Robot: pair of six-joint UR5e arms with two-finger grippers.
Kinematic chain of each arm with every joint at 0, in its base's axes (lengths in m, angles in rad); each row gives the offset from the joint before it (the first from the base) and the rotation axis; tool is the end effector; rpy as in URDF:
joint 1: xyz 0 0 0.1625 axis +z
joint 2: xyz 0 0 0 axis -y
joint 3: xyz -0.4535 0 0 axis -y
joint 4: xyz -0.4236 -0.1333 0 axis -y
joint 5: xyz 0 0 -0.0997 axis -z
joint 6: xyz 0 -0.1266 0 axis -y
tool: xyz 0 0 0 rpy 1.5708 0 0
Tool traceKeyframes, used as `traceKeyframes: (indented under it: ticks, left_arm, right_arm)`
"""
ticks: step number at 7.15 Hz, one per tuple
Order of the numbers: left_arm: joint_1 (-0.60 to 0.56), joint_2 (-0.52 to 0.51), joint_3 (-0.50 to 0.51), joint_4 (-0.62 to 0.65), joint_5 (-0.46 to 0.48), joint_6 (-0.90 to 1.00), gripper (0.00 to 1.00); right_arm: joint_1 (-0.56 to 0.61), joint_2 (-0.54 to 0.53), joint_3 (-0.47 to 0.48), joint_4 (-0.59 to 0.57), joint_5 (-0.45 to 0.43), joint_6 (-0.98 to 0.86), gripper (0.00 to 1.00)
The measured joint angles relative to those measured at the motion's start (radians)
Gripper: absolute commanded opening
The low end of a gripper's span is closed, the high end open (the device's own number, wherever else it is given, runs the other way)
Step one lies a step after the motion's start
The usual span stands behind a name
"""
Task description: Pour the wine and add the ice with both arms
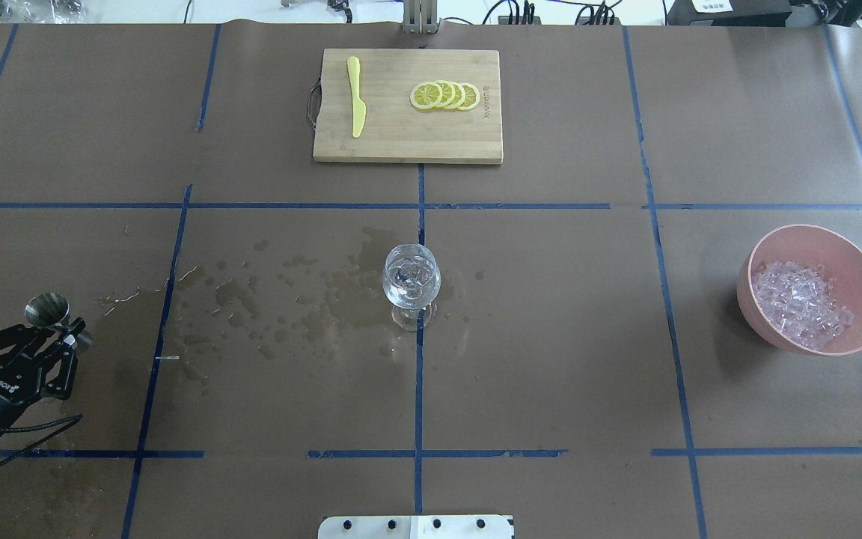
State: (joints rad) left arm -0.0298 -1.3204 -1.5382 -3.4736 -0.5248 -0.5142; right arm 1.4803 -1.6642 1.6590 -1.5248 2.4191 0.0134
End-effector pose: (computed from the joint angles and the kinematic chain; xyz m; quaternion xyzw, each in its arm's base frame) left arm 0.3455 -0.2533 0.6175 0.6191 0.3591 -0.0217 0.6980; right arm -0.0056 -0.4858 0.6958 -0.0028 -0.4119 -0.0435 0.9102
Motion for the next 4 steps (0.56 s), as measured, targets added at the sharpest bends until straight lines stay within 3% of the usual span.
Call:
traceKeyframes:
  ticks: [4]
  left_arm:
    - [0.078,0.003,0.026,-0.091,0.052,-0.078,0.0]
  right_arm:
    - [-0.001,0.0,-0.006,0.0,0.0,-0.001,1.0]
